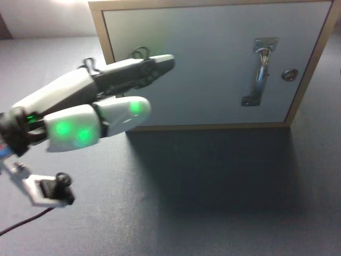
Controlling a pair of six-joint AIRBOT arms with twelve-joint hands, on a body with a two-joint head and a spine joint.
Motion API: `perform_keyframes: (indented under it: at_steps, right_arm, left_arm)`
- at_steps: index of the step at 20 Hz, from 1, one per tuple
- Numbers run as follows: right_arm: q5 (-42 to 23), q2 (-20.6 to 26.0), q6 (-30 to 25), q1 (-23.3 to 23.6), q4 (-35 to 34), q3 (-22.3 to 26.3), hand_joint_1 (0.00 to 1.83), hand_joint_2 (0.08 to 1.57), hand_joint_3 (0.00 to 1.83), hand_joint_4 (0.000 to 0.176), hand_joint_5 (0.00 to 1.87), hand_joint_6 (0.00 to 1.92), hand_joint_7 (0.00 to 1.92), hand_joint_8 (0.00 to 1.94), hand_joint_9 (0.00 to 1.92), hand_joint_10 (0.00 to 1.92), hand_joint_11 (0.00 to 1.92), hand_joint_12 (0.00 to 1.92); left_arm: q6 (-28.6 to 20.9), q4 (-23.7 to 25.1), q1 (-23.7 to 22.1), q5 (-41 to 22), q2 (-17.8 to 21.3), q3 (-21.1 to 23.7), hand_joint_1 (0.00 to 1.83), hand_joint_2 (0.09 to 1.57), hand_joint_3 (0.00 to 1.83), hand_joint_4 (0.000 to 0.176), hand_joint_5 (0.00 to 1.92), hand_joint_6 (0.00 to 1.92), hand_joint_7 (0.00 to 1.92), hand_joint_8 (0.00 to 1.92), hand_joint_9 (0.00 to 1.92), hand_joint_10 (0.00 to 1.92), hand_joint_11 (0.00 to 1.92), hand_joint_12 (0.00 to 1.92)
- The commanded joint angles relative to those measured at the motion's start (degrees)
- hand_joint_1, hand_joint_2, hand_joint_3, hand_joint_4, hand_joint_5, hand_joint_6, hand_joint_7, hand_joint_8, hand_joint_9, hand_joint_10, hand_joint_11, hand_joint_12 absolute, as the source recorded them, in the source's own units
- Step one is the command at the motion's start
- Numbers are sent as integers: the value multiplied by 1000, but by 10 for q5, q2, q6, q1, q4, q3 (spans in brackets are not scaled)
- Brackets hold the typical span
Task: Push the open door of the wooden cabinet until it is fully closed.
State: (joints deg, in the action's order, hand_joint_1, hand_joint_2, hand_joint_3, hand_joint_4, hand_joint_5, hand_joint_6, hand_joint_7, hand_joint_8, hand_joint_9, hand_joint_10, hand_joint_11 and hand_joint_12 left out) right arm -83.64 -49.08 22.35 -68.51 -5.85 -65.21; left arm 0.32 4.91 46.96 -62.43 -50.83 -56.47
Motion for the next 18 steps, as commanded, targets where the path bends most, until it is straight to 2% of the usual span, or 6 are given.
perform_keyframes:
  at_steps: [1, 2, 7, 10, 13, 18]
  right_arm:
    - [-81, 2, -6, 3, -20, 0, 613, 1340, 3, 0, 491, 1, 458, 0, 362, 0, 5, 684]
    - [-87, 3, -6, 3, -20, 0, 631, 1338, 1, 0, 495, 1, 458, 0, 354, 0, 0, 663]
    - [-108, 3, -6, 3, -23, 0, 640, 1340, 0, 0, 508, 4, 473, 6, 367, 10, 12, 624]
    - [-113, 5, -5, 3, -27, -2, 563, 1382, 2, 0, 477, 0, 514, 10, 437, 15, 60, 744]
    - [-117, 5, -5, 3, -32, -2, 687, 1380, 0, 0, 430, 1, 439, 1, 395, 0, 44, 773]
    - [-127, 5, -5, 3, -39, -1, 522, 1370, 1, 0, 399, 1, 391, 5, 369, 9, 137, 634]
  left_arm:
    - [-3, -13, 2, -89, 10, 5, 201, 1429, 6, 24, 265, 4, 249, 7, 246, 6, 156, 251]
    - [-3, -24, 15, -101, 22, 13, 239, 1422, 0, 0, 287, 1, 268, 2, 237, 1, 89, 380]
    - [-3, -98, 74, -162, 68, 41, 287, 1367, 0, 0, 269, 0, 297, 3, 259, 2, 4, 638]
    - [-3, -149, 120, -202, 84, 51, 491, 1410, 0, 0, 249, 6, 235, 3, 190, 5, 0, 335]
    - [-3, -183, 160, -232, 92, 61, 435, 1434, 5, 0, 219, 3, 195, 1, 146, 2, 0, 187]
    - [-3, -209, 183, -260, 97, 66, 215, 1408, 0, 0, 159, 1, 127, 2, 80, 1, 0, 70]
